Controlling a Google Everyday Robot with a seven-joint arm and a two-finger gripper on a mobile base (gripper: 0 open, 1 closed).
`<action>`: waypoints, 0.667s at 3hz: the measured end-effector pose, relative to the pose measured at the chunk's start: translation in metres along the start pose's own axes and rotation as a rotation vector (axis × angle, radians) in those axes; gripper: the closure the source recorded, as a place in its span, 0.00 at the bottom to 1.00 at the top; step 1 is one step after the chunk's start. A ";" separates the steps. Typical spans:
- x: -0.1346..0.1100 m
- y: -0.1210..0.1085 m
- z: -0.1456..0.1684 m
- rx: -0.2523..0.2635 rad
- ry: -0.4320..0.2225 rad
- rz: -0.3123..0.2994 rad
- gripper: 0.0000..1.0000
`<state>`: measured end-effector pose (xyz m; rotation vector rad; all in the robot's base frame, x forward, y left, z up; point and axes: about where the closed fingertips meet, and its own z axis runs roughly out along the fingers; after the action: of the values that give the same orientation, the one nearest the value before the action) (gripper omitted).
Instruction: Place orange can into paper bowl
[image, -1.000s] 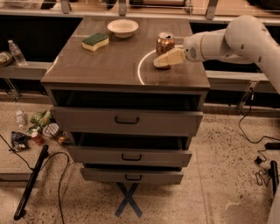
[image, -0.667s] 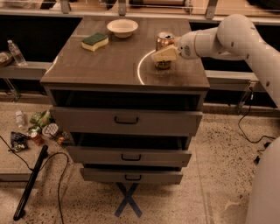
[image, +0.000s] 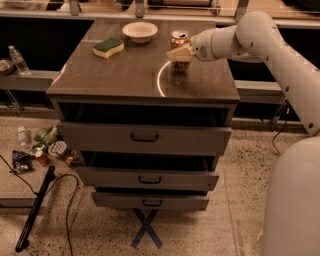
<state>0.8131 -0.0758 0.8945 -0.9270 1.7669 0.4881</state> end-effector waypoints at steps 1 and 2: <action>-0.036 -0.002 0.021 0.028 -0.030 -0.026 1.00; -0.059 0.000 0.049 0.031 -0.050 -0.026 1.00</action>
Offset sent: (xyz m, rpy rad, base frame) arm 0.0712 0.0933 0.0523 0.0473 -0.0780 -0.0206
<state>0.8521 -0.0206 0.9299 -0.9076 1.7102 0.4623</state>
